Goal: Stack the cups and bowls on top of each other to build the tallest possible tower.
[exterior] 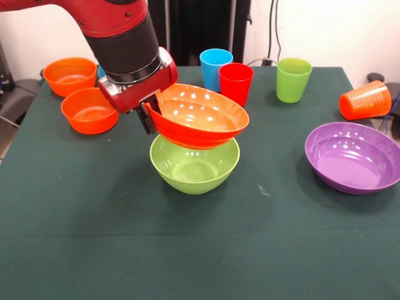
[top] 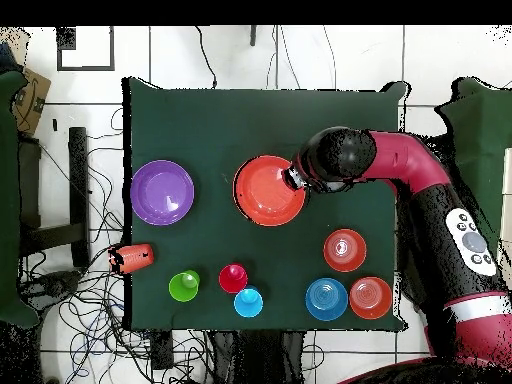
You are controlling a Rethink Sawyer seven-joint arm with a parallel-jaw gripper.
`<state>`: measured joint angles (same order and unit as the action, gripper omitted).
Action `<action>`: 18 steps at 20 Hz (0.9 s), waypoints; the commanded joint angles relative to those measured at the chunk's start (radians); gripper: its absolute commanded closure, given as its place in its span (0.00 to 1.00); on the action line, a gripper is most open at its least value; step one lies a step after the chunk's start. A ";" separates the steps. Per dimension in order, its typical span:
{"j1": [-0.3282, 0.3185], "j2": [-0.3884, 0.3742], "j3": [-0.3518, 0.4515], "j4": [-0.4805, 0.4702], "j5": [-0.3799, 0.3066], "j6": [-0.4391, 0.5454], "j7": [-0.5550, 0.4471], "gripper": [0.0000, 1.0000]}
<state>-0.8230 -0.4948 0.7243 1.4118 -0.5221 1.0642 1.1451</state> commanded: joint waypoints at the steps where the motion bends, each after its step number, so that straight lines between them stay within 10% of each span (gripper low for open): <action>1: 0.026 0.035 -0.033 -0.032 -0.038 0.039 -0.107 1.00; 18: 0.050 0.076 -0.019 -0.037 -0.026 -0.040 -0.043 1.00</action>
<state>-0.8219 -0.4538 0.7242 1.4117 -0.5219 1.0642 1.1451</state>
